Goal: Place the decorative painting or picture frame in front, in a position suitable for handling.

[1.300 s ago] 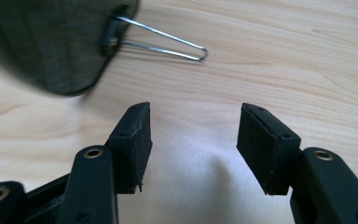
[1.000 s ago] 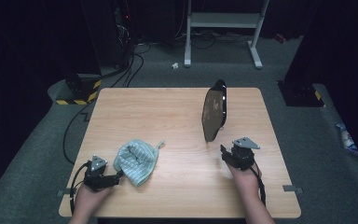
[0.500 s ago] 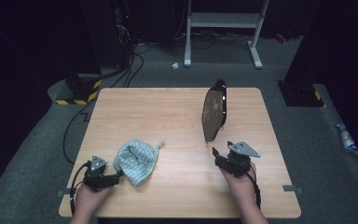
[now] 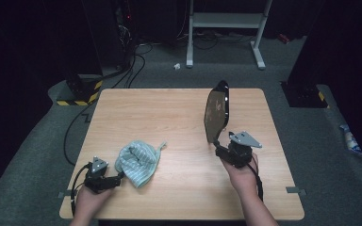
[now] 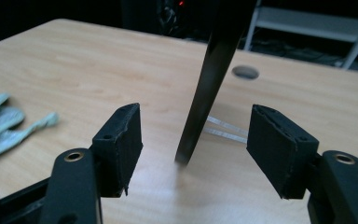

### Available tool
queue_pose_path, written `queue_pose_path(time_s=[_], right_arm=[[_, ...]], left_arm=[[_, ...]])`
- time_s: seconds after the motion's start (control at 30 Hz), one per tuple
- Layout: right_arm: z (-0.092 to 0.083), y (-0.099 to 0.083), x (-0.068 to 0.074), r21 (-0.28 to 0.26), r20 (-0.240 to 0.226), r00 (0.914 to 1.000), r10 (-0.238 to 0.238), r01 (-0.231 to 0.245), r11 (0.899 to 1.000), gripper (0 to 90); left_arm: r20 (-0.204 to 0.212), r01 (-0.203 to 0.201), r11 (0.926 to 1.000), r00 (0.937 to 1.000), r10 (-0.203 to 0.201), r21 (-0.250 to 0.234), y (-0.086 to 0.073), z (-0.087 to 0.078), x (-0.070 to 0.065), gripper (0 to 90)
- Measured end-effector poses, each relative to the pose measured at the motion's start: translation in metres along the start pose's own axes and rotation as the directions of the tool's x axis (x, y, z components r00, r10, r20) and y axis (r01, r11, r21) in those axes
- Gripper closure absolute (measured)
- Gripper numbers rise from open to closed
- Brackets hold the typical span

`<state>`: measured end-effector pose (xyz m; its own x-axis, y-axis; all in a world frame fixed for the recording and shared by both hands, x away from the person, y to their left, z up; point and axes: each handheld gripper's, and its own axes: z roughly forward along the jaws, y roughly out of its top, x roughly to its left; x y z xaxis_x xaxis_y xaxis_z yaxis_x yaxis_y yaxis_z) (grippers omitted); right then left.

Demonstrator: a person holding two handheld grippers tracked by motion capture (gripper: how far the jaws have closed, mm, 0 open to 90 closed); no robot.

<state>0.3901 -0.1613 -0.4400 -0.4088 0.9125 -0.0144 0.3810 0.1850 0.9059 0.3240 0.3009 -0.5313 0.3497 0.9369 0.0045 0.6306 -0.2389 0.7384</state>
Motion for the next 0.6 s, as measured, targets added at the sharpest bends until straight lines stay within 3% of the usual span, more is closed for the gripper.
queue_pose_path(time_s=[0.17, 0.3, 0.4, 0.6], right_arm=[[0.008, 0.024, 0.001, -0.024, 0.039, 0.9991, -0.015, 0.016, 1.000, 45.3], [0.019, 0.040, -0.004, -0.015, 0.049, 0.9985, 0.024, -0.023, 1.000, 46.3], [0.027, 0.047, -0.007, 0.002, 0.040, 0.9983, 0.042, -0.042, 0.999, 46.7], [0.036, 0.049, -0.007, 0.006, 0.081, 0.9966, 0.018, -0.019, 1.000, 50.8]], left_arm=[[0.003, 0.002, 1.0000, 1.0000, -0.002, 0.000, 0.000, 0.000, 0.000, 19.1], [0.003, 0.002, 1.0000, 1.0000, -0.002, 0.000, 0.000, 0.000, 0.000, 19.2], [0.004, 0.001, 1.0000, 1.0000, -0.001, -0.002, 0.000, 0.000, 0.000, 19.7], [0.006, 0.000, 1.0000, 1.0000, 0.000, -0.002, 0.000, 0.000, 0.000, 20.1]])
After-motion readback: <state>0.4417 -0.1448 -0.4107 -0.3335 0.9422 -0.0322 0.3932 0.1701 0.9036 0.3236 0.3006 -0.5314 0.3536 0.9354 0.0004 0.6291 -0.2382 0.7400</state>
